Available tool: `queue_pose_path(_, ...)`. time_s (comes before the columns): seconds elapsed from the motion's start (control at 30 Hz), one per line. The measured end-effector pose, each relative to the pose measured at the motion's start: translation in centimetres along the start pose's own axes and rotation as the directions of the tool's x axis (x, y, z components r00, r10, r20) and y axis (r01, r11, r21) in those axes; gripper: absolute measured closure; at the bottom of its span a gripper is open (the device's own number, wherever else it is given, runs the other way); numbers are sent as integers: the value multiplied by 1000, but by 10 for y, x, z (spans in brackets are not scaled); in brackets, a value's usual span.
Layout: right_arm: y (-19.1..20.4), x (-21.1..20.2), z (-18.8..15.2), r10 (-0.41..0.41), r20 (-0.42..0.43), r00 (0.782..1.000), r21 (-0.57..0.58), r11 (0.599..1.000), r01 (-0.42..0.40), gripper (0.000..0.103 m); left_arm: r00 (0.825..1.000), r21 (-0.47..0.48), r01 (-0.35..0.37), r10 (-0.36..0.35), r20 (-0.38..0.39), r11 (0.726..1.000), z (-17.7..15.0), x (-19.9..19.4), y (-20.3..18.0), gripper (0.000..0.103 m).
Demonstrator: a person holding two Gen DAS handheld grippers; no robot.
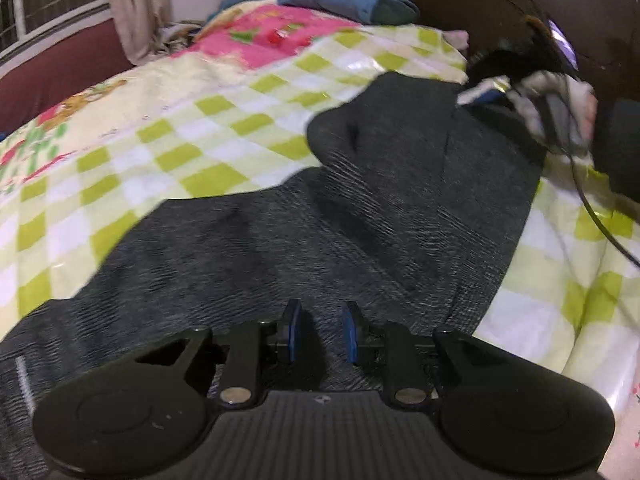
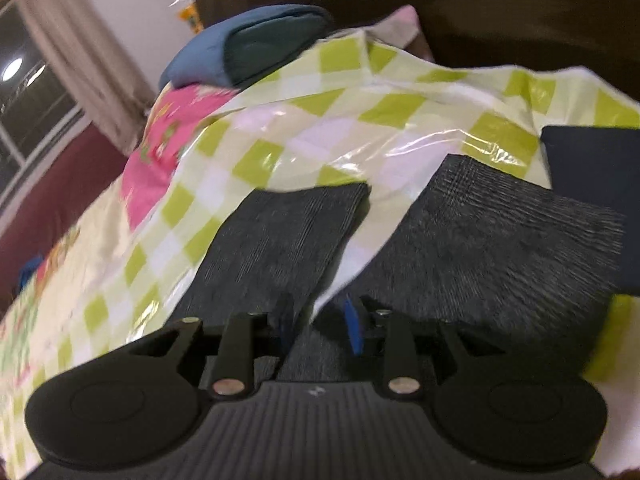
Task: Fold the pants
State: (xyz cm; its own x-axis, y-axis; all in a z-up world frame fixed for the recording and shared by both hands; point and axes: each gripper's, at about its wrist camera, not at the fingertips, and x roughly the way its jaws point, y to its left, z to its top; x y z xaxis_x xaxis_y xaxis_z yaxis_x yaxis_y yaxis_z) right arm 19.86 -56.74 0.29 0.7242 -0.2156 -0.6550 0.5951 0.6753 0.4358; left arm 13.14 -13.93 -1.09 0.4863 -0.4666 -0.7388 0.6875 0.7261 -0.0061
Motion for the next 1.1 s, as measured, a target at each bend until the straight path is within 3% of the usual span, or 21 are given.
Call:
queue_pose_path(0.23,-1,32,7,45,7,999,70,997,-45,68,999,0,-2,2,-37,1000,2,7,-1,64)
queue_pose_path(0.3,2,36,12,38,-3,999,65,997,-38,83,999,1,-10,10,-44,1000,4,9,-2,62)
queue_pose_path(0.33,2,34,14,41,-8,999,65,997,-40,98,999,5,-14,14,-47,1000,4,9,-3,62)
queue_pose_path(0.43,-1,-3,23,156,47,987,66,985,-159,99,998,21,-22,23,-50,1000,8,10,-6,62)
queue_pose_path(0.57,-19,-68,30,237,132,962,34,969,-244,99,999,29,-17,18,-47,999,9,9,-9,62)
queue_pose_path(0.67,-54,-100,15,213,181,960,47,973,-225,99,999,32,-9,10,-47,999,8,9,-15,62)
queue_pose_path(0.73,-79,-98,-1,114,152,982,49,991,-123,99,999,42,-10,12,-51,999,6,10,-20,62)
queue_pose_path(0.8,-106,-84,-11,40,89,995,120,991,-51,99,998,61,-20,23,-52,998,6,10,-24,62)
queue_pose_path(0.97,-135,-66,-19,110,53,993,270,955,-120,94,997,86,-34,40,-69,996,10,12,-28,62)
queue_pose_path(1.1,-133,-60,-3,119,86,989,267,954,-138,94,996,100,-45,53,-73,994,12,14,-31,62)
